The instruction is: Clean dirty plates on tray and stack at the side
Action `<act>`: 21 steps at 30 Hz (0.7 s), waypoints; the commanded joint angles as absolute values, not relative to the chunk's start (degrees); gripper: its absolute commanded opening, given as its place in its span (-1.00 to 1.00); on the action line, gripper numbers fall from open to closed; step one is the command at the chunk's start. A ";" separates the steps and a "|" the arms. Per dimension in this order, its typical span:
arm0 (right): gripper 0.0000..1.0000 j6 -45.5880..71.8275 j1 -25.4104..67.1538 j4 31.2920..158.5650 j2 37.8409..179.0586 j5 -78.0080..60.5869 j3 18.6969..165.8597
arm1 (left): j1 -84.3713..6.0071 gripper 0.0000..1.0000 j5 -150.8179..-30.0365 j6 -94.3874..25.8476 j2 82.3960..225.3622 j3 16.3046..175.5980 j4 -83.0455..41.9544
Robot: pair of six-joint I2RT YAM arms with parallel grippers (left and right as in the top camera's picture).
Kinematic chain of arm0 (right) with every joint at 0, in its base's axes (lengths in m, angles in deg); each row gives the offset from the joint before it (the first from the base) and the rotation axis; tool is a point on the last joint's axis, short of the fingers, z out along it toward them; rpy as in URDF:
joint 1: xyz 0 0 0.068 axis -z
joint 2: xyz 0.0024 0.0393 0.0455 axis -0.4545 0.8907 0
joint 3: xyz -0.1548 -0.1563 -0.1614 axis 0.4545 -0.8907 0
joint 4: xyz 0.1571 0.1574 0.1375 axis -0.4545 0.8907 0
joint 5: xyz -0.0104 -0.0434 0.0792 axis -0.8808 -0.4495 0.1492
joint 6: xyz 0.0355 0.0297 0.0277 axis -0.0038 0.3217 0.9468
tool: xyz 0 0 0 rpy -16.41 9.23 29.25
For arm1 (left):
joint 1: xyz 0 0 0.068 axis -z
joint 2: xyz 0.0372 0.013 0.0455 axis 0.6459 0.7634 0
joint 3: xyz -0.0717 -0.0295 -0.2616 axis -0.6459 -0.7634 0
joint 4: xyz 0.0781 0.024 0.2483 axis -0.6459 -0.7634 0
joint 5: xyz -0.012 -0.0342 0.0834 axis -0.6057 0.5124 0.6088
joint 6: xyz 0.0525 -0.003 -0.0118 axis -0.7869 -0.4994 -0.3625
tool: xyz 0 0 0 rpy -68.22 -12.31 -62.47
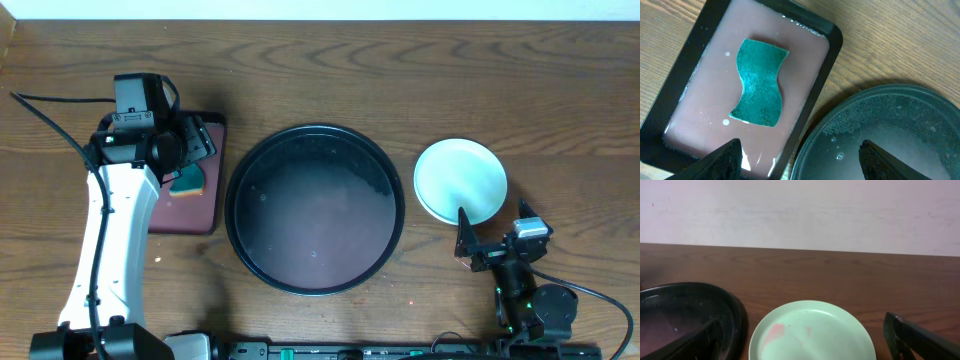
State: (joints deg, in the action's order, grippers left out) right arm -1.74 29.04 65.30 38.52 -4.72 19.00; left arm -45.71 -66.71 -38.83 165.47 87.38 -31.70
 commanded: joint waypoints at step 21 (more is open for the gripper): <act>0.99 -2.55 28.82 65.21 37.97 -4.26 18.72 | -45.55 0.51 -72.74 -49.97 121.37 40.39 9.58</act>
